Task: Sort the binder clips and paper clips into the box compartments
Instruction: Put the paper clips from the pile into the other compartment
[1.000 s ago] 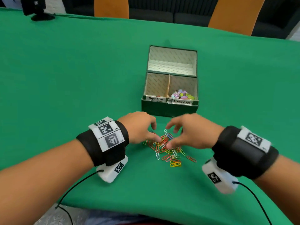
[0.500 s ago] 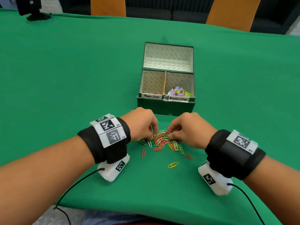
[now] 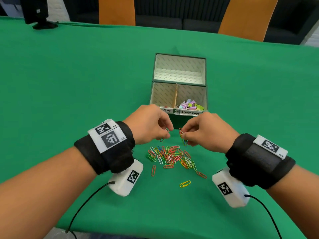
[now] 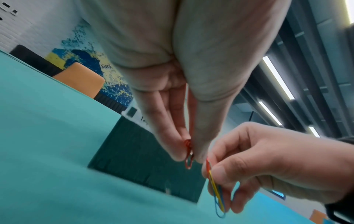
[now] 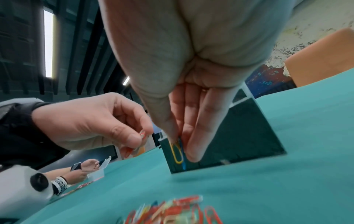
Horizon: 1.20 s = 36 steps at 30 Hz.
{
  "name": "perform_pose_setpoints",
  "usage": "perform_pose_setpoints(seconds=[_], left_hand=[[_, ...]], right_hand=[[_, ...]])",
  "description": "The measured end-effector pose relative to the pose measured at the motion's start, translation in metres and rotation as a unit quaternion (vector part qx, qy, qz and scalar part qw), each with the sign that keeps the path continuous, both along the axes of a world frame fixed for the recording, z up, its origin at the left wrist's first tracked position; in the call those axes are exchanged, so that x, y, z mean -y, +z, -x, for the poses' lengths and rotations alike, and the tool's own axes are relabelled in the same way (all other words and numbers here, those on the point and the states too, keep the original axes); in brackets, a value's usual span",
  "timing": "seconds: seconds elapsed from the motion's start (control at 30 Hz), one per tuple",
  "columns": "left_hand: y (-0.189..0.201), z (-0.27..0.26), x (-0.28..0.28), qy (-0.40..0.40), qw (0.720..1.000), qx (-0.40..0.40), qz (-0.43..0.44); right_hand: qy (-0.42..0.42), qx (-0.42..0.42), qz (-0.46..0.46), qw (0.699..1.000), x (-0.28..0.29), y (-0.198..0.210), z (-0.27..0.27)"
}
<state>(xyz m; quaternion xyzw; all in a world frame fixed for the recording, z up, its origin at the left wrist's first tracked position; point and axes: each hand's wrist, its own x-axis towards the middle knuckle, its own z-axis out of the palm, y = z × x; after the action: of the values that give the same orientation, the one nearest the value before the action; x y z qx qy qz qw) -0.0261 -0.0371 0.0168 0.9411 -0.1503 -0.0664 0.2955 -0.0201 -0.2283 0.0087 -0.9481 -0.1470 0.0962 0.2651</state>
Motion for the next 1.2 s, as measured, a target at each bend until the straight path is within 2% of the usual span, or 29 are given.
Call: perform_pose_setpoints(seconds=[0.13, 0.2, 0.3, 0.43, 0.53, 0.7, 0.8, 0.87, 0.93, 1.1, 1.2], left_hand=[[0.028, -0.034, -0.01, 0.048, 0.994, 0.053, 0.079], [0.038, -0.053, -0.012, 0.081, 0.989, 0.091, 0.087], [0.039, -0.075, -0.011, 0.115, 0.985, 0.115, 0.062], [0.021, -0.079, -0.008, 0.094, 0.992, 0.076, -0.044], [0.016, -0.074, -0.011, 0.095, 0.992, 0.069, -0.039], [0.024, -0.056, -0.019, 0.109, 0.986, 0.124, 0.011], [0.021, -0.043, -0.025, 0.104, 0.985, 0.138, 0.005], [0.016, -0.035, -0.026, 0.095, 0.988, 0.123, -0.003], [0.011, -0.028, -0.024, 0.08, 0.992, 0.099, -0.016], [-0.004, -0.014, -0.019, 0.02, 0.996, 0.027, -0.08], [-0.014, -0.003, -0.018, -0.023, 0.991, -0.022, -0.13]], right_hand=[[-0.015, 0.023, -0.03, 0.999, -0.004, 0.025, -0.017], [-0.023, 0.025, -0.054, 0.998, -0.008, 0.035, -0.025], [-0.048, 0.04, -0.11, 0.992, -0.014, 0.044, -0.032], [-0.087, 0.131, -0.172, 0.972, -0.02, 0.048, -0.039], [-0.089, 0.164, -0.192, 0.963, -0.025, 0.053, -0.044], [-0.075, 0.209, -0.162, 0.962, -0.045, 0.061, -0.06], [-0.066, 0.19, -0.109, 0.973, -0.056, 0.048, -0.073], [-0.039, 0.137, -0.019, 0.99, -0.058, 0.032, -0.079], [-0.034, 0.103, 0.03, 0.994, -0.056, 0.024, -0.08], [-0.036, 0.182, -0.051, 0.981, -0.04, 0.035, -0.056], [-0.002, 0.153, -0.021, 0.988, -0.027, 0.036, -0.024]])
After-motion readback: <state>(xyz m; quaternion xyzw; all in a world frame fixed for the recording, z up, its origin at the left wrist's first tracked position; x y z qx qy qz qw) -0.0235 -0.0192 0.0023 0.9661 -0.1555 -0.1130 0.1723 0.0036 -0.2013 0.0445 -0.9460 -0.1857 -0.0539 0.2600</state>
